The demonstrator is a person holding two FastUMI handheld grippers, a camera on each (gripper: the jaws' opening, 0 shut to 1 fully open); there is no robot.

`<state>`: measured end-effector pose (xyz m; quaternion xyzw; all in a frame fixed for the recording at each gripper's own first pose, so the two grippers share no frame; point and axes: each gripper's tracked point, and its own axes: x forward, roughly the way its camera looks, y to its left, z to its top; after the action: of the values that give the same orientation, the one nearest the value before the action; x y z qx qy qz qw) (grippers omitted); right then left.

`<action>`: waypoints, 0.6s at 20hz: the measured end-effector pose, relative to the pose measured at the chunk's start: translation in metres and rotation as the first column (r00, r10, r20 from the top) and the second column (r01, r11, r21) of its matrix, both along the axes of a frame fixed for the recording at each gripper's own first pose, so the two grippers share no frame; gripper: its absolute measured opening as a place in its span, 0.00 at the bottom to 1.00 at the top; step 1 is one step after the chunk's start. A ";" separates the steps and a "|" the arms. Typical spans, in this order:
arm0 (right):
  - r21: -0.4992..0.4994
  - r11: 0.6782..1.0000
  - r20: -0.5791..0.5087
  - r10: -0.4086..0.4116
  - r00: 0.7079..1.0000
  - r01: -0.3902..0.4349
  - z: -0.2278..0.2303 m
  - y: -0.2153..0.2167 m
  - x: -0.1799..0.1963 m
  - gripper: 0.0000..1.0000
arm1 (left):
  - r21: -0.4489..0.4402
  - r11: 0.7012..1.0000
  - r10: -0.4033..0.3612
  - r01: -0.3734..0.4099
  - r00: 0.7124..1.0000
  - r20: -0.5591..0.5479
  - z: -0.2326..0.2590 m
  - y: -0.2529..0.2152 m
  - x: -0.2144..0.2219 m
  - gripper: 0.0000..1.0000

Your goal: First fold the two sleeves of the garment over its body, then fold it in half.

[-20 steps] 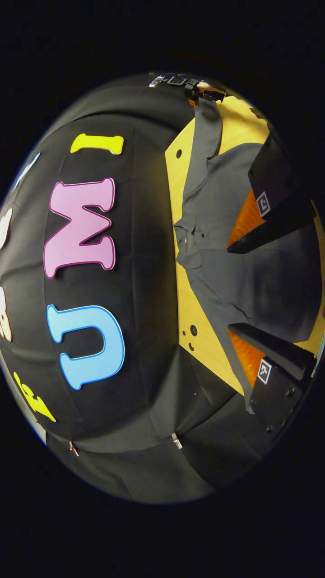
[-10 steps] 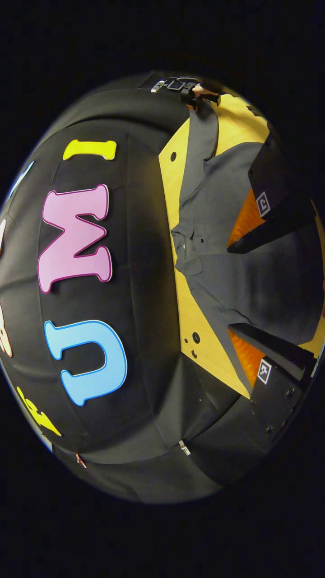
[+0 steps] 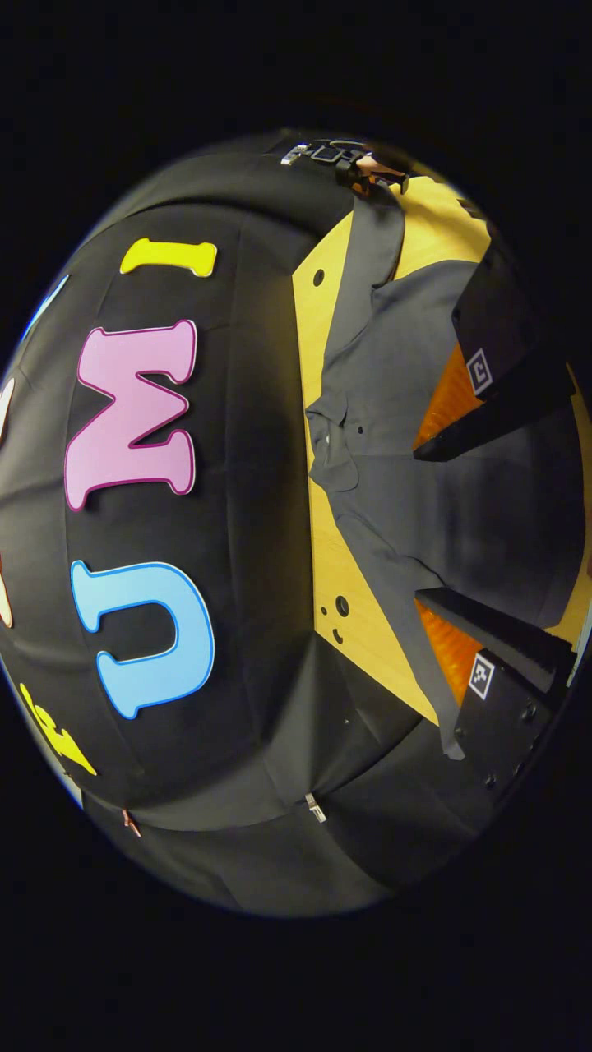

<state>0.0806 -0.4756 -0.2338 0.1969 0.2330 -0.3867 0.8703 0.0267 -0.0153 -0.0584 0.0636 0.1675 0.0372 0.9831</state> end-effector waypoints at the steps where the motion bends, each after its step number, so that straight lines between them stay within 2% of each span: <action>1: -0.015 1.000 0.008 0.018 1.000 -0.018 0.009 0.003 0.000 0.09 | -0.004 1.000 -0.002 0.002 1.000 0.003 0.001 0.001 -0.001 0.98; 7: -0.157 0.981 0.036 0.124 0.992 -0.117 0.079 0.024 0.010 0.08 | -0.034 0.999 0.007 -0.007 1.000 0.021 -0.001 0.013 -0.008 0.98; 12: -0.283 0.935 0.073 0.242 0.967 -0.213 0.162 0.071 0.011 0.08 | -0.026 1.000 0.019 -0.018 0.999 0.051 0.005 0.033 -0.019 0.98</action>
<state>0.0920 -0.4041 -0.0719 0.0673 0.1518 -0.3004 0.9392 0.0079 0.0174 -0.0529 0.0485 0.1432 0.0457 0.9875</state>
